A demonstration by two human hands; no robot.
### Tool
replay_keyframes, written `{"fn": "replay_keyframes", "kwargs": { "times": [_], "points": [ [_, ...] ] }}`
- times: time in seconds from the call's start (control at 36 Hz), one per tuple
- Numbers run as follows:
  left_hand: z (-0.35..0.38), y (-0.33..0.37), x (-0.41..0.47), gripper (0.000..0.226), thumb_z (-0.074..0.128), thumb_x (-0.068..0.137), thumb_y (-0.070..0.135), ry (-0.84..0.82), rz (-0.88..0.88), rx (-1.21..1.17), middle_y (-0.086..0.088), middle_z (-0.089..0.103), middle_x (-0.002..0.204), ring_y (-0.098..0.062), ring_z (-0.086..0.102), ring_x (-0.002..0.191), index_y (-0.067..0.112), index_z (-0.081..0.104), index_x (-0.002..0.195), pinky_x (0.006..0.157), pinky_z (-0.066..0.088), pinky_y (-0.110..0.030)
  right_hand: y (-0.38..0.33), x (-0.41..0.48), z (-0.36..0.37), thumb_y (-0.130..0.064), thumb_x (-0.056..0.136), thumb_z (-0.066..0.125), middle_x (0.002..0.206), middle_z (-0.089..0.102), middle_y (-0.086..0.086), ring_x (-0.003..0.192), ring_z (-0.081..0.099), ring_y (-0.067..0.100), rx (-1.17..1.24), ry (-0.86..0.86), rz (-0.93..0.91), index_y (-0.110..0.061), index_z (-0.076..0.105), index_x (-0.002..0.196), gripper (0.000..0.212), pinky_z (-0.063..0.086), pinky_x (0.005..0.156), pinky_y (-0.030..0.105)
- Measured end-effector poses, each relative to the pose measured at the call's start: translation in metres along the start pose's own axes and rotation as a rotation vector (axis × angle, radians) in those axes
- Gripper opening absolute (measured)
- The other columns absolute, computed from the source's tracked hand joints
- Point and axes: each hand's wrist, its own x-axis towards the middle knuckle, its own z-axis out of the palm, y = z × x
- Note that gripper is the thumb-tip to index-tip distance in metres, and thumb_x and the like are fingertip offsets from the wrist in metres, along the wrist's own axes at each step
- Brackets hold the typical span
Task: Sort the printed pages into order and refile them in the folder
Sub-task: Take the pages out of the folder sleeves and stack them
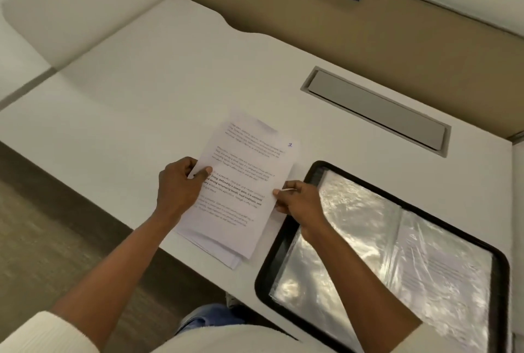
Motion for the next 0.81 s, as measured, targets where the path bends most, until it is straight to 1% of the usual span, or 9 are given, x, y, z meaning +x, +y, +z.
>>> {"fn": "replay_keyframes", "kwargs": {
  "times": [0.14, 0.25, 0.31, 0.47, 0.53, 0.56, 0.61, 0.67, 0.81],
  "points": [
    [-0.002, -0.023, 0.025, 0.02, 0.082, 0.091, 0.038, 0.014, 0.04, 0.253, 0.007, 0.075, 0.082, -0.018, 0.072, 0.073, 0.022, 0.07, 0.088, 0.069, 0.062, -0.043, 0.017, -0.002, 0.027, -0.003, 0.091, 0.079, 0.09, 0.077, 0.015, 0.066, 0.072, 0.018, -0.039, 0.075, 0.028, -0.003, 0.071, 0.102, 0.014, 0.061, 0.063, 0.027],
    [0.002, -0.029, 0.034, 0.022, 0.08, 0.091, 0.038, 0.008, 0.064, 0.405, 0.009, 0.067, 0.075, -0.019, 0.066, 0.069, 0.023, 0.065, 0.085, 0.062, 0.054, -0.035, 0.026, 0.003, 0.038, -0.005, 0.091, 0.079, 0.089, 0.075, 0.016, 0.063, 0.071, 0.019, -0.071, 0.13, 0.026, -0.007, 0.068, 0.103, 0.017, 0.061, 0.062, 0.03],
    [0.004, -0.03, 0.035, 0.021, 0.079, 0.092, 0.037, 0.004, 0.066, 0.456, 0.007, 0.067, 0.074, -0.02, 0.064, 0.068, 0.023, 0.064, 0.086, 0.064, 0.053, -0.035, 0.032, 0.005, 0.041, -0.005, 0.09, 0.08, 0.091, 0.075, 0.017, 0.062, 0.07, 0.019, -0.088, 0.147, 0.019, -0.008, 0.067, 0.103, 0.018, 0.061, 0.061, 0.031],
    [0.008, -0.03, 0.036, 0.017, 0.072, 0.095, 0.034, -0.044, 0.141, 0.641, 0.001, 0.069, 0.091, -0.026, 0.065, 0.084, 0.02, 0.063, 0.098, 0.071, 0.052, -0.039, 0.045, 0.011, 0.047, -0.011, 0.086, 0.085, 0.093, 0.073, 0.01, 0.063, 0.074, 0.022, -0.187, 0.244, -0.016, -0.019, 0.062, 0.101, 0.029, 0.064, 0.061, 0.038],
    [0.01, -0.029, 0.036, 0.021, 0.073, 0.094, 0.032, -0.054, 0.162, 0.685, -0.001, 0.068, 0.1, -0.028, 0.065, 0.092, 0.017, 0.063, 0.106, 0.073, 0.053, -0.041, 0.048, 0.012, 0.048, -0.016, 0.085, 0.087, 0.091, 0.072, 0.005, 0.067, 0.074, 0.023, -0.258, 0.275, -0.037, -0.023, 0.057, 0.104, 0.036, 0.065, 0.064, 0.043],
    [0.01, -0.028, 0.035, 0.028, 0.075, 0.093, 0.031, -0.053, 0.169, 0.695, -0.002, 0.066, 0.107, -0.029, 0.065, 0.097, 0.015, 0.063, 0.112, 0.075, 0.053, -0.042, 0.049, 0.012, 0.048, -0.02, 0.084, 0.088, 0.089, 0.071, 0.002, 0.07, 0.074, 0.021, -0.328, 0.289, -0.059, -0.024, 0.055, 0.106, 0.04, 0.064, 0.066, 0.042],
    [0.012, -0.027, 0.034, 0.042, 0.079, 0.091, 0.028, -0.047, 0.178, 0.702, -0.007, 0.063, 0.119, -0.031, 0.063, 0.105, 0.011, 0.06, 0.125, 0.08, 0.054, -0.046, 0.049, 0.01, 0.049, -0.026, 0.085, 0.087, 0.084, 0.07, -0.001, 0.073, 0.071, 0.016, -0.475, 0.304, -0.095, -0.025, 0.048, 0.113, 0.047, 0.059, 0.067, 0.033],
    [0.014, -0.028, 0.035, 0.051, 0.082, 0.088, 0.026, -0.035, 0.196, 0.729, -0.01, 0.061, 0.124, -0.033, 0.061, 0.11, 0.008, 0.058, 0.129, 0.086, 0.053, -0.048, 0.048, 0.008, 0.05, -0.028, 0.087, 0.085, 0.082, 0.069, 0.001, 0.073, 0.068, 0.014, -0.539, 0.309, -0.113, -0.026, 0.043, 0.117, 0.051, 0.056, 0.067, 0.031],
    [0.018, -0.029, 0.037, 0.041, 0.078, 0.09, 0.026, -0.043, 0.253, 0.852, -0.013, 0.06, 0.12, -0.034, 0.057, 0.11, 0.005, 0.063, 0.122, 0.093, 0.048, -0.047, 0.047, 0.006, 0.048, -0.026, 0.091, 0.08, 0.087, 0.069, 0.002, 0.078, 0.068, 0.015, -0.576, 0.276, -0.135, -0.024, 0.043, 0.121, 0.048, 0.055, 0.069, 0.03]
  ]
}}
